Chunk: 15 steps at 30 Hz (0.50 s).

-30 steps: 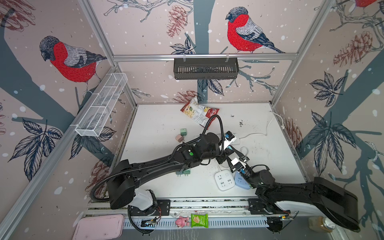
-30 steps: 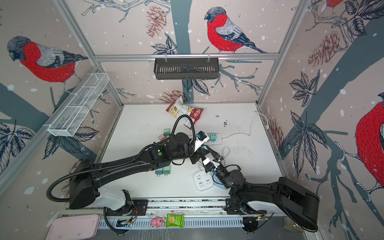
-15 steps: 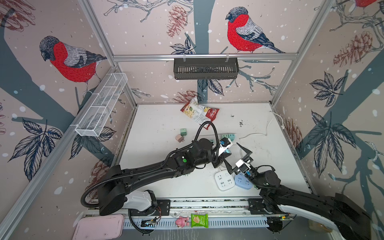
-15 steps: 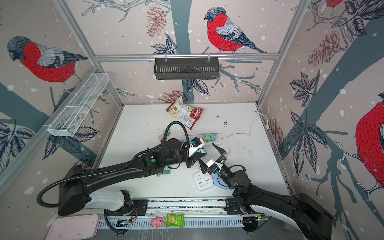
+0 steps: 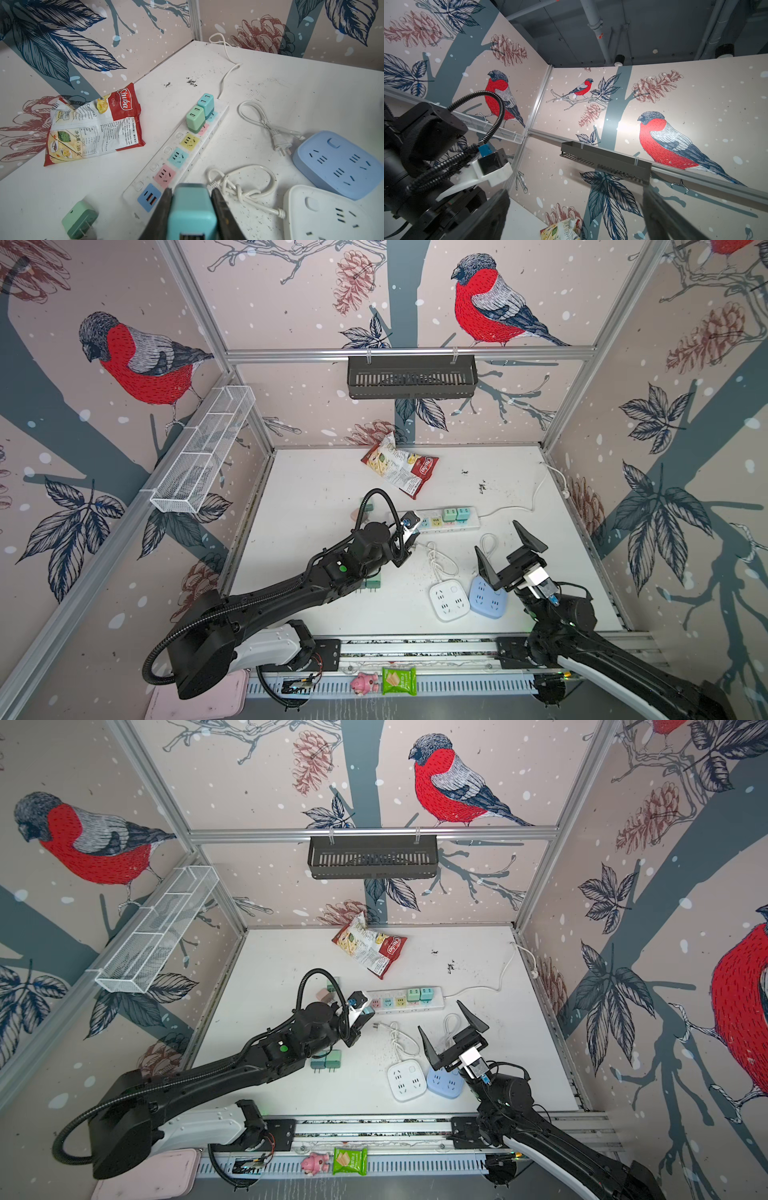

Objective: Insert the plug
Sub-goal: 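Carry the teal adapter with the left gripper over the strip beside the green adapter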

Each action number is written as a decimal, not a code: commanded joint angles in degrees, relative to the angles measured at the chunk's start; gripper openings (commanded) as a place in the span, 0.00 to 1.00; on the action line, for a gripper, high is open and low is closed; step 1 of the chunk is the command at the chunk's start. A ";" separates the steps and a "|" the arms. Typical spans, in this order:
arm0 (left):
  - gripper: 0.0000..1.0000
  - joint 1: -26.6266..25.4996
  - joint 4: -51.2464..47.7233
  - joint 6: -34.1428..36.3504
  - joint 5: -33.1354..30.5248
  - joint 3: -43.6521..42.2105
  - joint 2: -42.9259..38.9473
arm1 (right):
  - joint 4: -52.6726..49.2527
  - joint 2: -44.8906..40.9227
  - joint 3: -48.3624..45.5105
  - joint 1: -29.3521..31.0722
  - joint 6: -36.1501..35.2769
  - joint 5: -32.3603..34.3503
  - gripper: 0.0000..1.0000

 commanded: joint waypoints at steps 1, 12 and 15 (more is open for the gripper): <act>0.00 0.07 4.70 3.88 2.85 -0.32 0.03 | 0.00 0.34 -13.11 -2.22 5.88 1.34 1.00; 0.00 -0.20 -11.51 8.70 15.84 13.21 10.56 | 1.69 7.86 -10.24 -12.40 15.49 -0.57 1.00; 0.00 -0.20 -16.14 9.26 10.96 16.61 12.81 | 1.40 10.79 -8.80 -12.95 16.04 -0.56 1.00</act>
